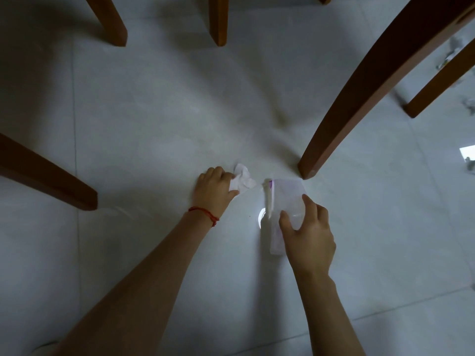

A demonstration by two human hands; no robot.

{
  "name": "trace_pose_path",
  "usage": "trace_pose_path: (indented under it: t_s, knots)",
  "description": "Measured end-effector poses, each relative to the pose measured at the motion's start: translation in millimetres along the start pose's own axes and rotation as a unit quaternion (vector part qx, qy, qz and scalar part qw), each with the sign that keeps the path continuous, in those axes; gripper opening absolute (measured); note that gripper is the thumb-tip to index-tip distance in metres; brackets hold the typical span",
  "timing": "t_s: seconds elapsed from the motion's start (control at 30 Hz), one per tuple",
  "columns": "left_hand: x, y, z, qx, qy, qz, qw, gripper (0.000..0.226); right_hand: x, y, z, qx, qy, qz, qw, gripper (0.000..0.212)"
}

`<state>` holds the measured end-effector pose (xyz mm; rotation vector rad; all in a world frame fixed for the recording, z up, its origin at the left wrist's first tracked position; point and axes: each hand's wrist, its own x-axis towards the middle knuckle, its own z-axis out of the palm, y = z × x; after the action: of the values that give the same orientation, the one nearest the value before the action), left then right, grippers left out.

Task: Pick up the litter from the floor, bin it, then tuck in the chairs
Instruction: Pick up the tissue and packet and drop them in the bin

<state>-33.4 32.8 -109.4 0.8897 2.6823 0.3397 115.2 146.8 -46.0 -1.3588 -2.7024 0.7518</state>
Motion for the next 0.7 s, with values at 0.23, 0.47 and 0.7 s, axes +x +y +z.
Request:
trace_pose_path:
  t_s: [0.23, 0.47, 0.7]
  knots:
    - [-38, -1, -20, -0.102, 0.034, -0.026, 0.994, 0.025, -7, -11, -10, 0.003, -0.011, -0.02, 1.0, 0.052]
    - [-91, 7, -108, -0.102, 0.092, -0.001, 0.99, 0.023, -32, -49, -66, -0.024, -0.038, -0.048, 0.998, 0.051]
    - [-138, 30, -220, -0.108, 0.119, -0.016, 0.987, 0.023, -71, -108, -159, -0.036, -0.052, -0.075, 0.995, 0.051]
